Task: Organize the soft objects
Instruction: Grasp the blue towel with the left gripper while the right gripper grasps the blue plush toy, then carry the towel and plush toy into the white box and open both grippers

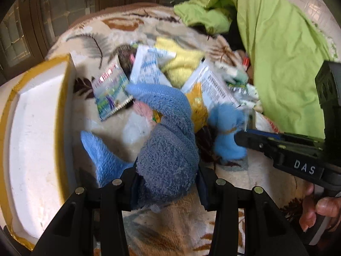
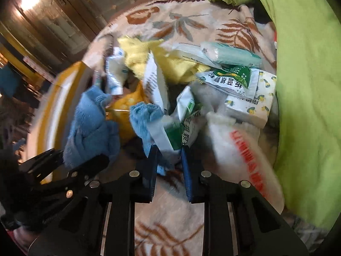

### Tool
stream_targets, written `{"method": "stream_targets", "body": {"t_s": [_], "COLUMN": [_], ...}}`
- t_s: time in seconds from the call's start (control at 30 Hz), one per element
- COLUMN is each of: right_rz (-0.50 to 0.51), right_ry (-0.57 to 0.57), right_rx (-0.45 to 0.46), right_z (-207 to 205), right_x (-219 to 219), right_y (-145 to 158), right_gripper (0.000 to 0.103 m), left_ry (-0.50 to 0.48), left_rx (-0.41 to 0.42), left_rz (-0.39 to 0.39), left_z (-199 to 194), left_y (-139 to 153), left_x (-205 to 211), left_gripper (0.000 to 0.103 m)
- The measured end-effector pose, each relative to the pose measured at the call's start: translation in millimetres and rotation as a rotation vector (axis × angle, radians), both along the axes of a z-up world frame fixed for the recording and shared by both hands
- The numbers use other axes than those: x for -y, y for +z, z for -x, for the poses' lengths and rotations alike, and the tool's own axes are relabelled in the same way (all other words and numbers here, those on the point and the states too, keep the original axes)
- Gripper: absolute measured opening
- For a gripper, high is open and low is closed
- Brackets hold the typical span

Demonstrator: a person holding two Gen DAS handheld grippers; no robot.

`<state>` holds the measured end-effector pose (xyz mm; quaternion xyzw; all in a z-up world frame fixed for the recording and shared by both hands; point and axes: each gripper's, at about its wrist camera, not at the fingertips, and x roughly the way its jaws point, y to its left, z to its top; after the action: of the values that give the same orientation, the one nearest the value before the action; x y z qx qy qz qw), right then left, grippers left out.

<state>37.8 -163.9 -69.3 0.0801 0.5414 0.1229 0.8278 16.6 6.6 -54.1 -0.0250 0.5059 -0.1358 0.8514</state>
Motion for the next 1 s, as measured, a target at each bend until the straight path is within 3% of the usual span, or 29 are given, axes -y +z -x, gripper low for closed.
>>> {"method": "stream_targets", "body": {"t_s": [0.2,0.33,0.5,0.57,0.8,0.93,1.0], "right_rz": [-0.003,0.016,0.046,0.04,0.098,0.116,0.094], "right_ry": [0.01,0.008,0.053,0.104,0.098,0.057,0.068], "right_rx": [0.003,-0.07,0.075,0.083,-0.046,-0.026,-0.017], "right_z": [5,4,26,31,7,1,-2], "right_x": [0,-1,-12,-23,-27,-17,-14], "right_y": [3,-7,22,26,-15,-16,-18], "right_gripper": [0.02,0.022,0.022,0.022,0.022,0.022,0.03], "left_ry": [0.016,0.003,0.01,0.012,0.015,0.011,0.013], "left_rx": [-0.037,-0.052,-0.065,-0.074,-0.08,-0.087,-0.095], "left_rz": [0.011,0.005,0.0,-0.002,0.002,0.001,0.003], "left_z": [-3,-2,-5,-6,-4,-6,-7], "left_y": [-5,-12,-18,-21,-24,-26,-28], "left_x": [-5,0,-1,-2,-2,-1,0], "left_gripper": [0.044,0.044,0.044,0.044,0.044,0.044,0.044]}}
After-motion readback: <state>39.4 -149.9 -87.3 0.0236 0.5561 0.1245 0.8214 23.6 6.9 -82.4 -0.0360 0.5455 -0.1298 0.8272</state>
